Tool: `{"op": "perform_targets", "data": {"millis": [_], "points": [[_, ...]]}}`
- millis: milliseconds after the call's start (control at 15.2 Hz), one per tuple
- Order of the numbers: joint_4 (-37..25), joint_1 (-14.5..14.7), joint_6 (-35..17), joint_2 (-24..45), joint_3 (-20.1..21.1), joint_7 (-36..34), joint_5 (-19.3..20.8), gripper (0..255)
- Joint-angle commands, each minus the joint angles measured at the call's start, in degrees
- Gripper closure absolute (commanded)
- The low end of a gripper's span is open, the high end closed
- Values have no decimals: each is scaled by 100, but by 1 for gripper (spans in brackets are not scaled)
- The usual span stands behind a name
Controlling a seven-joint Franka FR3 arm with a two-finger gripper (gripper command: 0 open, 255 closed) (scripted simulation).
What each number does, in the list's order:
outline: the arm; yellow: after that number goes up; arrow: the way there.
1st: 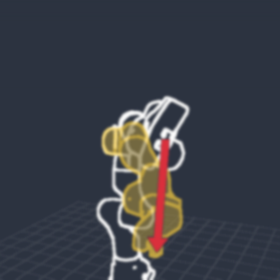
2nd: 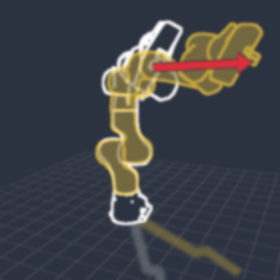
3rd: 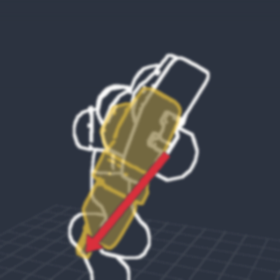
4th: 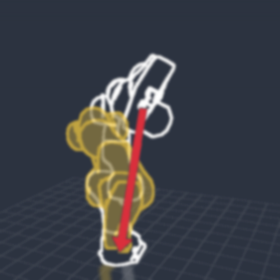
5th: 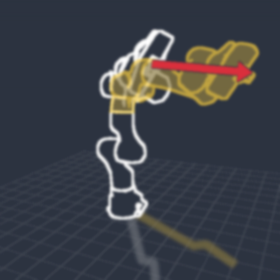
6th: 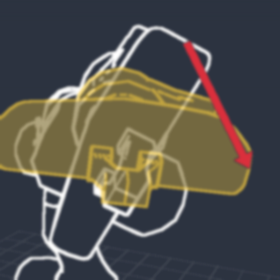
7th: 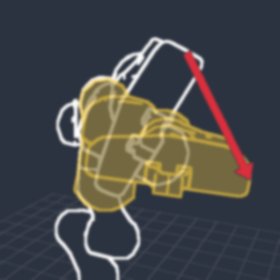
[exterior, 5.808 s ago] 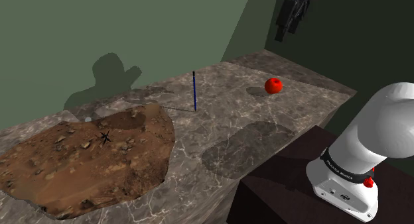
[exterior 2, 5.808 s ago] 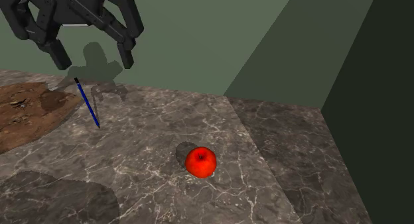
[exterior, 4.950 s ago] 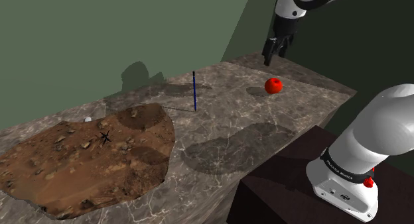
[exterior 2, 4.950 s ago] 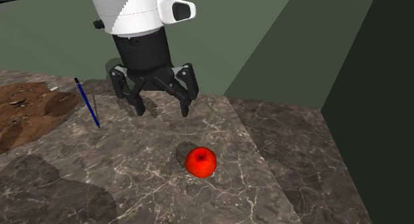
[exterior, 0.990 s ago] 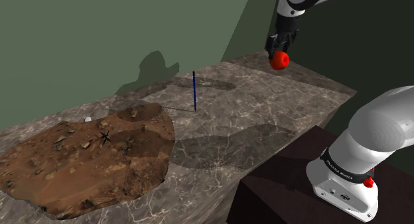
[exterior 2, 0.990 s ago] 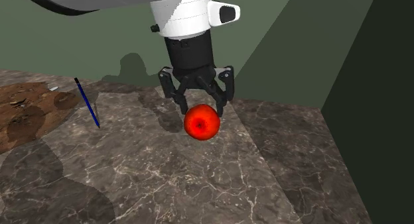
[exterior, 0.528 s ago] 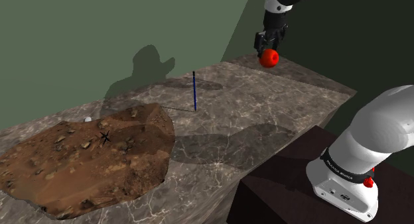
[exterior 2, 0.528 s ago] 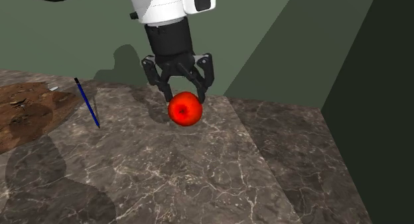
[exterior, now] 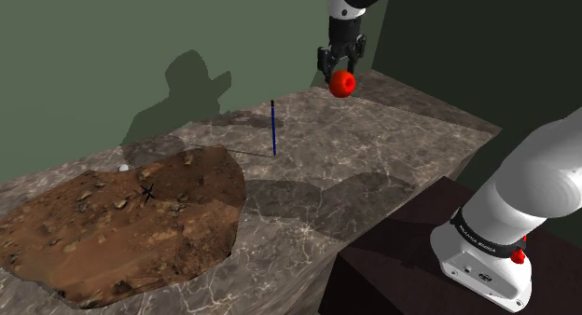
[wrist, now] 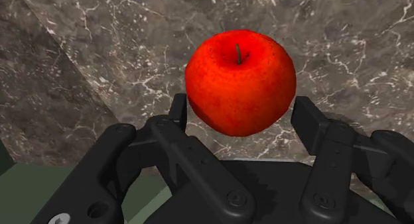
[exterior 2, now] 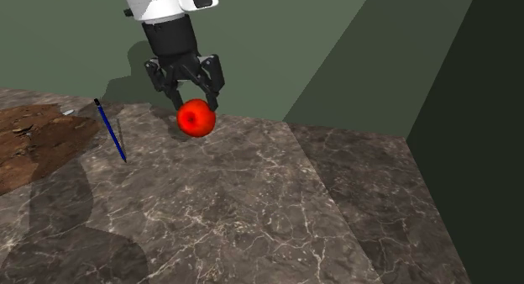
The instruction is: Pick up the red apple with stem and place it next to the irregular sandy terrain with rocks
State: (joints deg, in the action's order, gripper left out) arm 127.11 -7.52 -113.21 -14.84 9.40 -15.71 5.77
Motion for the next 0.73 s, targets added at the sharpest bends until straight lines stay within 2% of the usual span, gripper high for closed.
{"op": "perform_targets", "data": {"millis": [0, 660], "points": [[-279, 74, 62, 246, 149, -232, 5, 255], [-2246, 552, 535, 1952, 810, -1471, 374, 255]]}}
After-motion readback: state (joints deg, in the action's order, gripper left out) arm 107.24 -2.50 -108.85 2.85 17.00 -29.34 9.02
